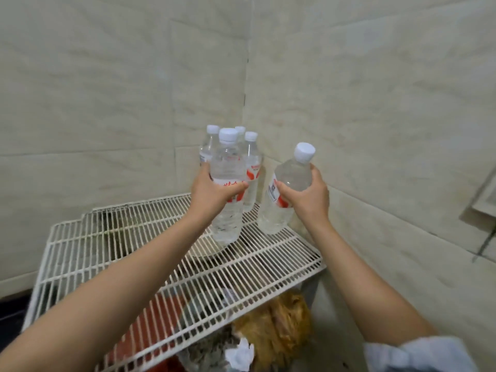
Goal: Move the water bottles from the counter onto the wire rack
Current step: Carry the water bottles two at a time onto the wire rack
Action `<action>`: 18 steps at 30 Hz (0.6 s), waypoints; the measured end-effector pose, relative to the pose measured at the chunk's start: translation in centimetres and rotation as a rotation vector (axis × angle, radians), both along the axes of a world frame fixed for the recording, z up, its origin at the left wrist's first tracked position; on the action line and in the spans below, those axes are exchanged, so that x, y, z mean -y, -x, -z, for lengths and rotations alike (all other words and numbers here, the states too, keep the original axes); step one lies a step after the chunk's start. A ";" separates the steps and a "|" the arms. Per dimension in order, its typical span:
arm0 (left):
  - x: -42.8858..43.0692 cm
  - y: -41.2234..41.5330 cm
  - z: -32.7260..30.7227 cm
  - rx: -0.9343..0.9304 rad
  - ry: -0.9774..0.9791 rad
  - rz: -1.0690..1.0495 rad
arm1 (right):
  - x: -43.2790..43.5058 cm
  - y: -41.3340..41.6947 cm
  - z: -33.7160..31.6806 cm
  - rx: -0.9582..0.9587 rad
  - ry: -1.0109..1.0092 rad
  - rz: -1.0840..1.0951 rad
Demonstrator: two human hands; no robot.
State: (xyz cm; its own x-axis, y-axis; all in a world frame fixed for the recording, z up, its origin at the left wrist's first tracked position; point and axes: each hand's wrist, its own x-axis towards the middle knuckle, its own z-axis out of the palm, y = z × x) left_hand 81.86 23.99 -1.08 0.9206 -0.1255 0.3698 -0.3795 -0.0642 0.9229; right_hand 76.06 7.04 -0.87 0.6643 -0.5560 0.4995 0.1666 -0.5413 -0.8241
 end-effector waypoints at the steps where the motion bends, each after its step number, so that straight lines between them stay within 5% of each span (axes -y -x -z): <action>1: 0.9 -0.7 0.2 0.001 0.015 -0.033 | 0.3 -1.3 0.0 -0.017 0.004 -0.024; 7: 5.1 -3.8 1.6 -0.020 0.053 -0.211 | 2.2 -7.3 0.6 -0.134 0.024 -0.142; 18: 6.5 -6.9 2.6 -0.055 -0.095 -0.223 | 4.3 -13.2 0.7 -0.284 0.032 -0.377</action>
